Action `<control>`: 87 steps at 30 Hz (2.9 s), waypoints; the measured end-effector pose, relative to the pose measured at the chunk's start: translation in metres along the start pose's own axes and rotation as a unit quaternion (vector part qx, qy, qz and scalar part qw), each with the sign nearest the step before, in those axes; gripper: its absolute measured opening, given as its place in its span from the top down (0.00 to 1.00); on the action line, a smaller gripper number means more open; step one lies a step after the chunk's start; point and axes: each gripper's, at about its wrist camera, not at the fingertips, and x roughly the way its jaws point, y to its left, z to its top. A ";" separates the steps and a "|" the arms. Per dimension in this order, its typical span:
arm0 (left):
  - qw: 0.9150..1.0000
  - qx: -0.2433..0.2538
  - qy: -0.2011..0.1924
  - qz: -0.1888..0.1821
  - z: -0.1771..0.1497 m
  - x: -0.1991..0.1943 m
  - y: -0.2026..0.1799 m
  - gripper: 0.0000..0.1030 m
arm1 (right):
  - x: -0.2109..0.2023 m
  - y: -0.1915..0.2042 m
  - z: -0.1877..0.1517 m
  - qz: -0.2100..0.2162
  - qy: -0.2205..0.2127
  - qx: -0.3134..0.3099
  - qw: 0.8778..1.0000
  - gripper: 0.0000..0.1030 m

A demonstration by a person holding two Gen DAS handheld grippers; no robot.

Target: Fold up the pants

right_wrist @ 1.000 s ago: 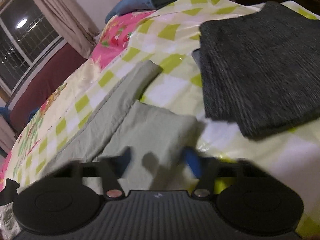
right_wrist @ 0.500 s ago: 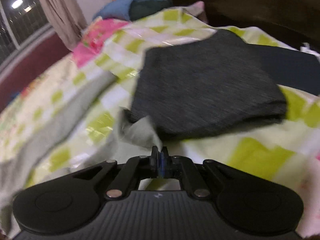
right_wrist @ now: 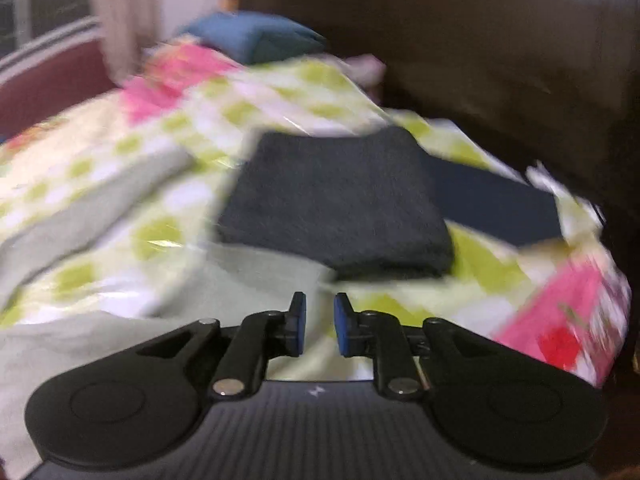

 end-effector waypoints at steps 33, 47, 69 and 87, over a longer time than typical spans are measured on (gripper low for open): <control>0.993 0.057 0.072 -0.069 0.075 0.171 0.097 0.60 | 0.135 0.445 0.052 0.338 0.104 -0.486 0.799 0.99; 0.997 0.007 0.005 -0.072 -0.031 -0.027 0.089 0.62 | -0.050 0.269 0.009 0.385 0.041 -0.391 0.835 0.99; 0.997 -0.057 0.004 -0.054 -0.084 -0.055 0.076 0.61 | -0.038 0.274 -0.073 0.270 -0.007 -0.479 0.835 0.52; 0.997 -0.066 -0.015 -0.026 -0.054 -0.054 0.105 0.62 | -0.038 0.308 -0.036 0.287 -0.021 -0.477 0.830 0.99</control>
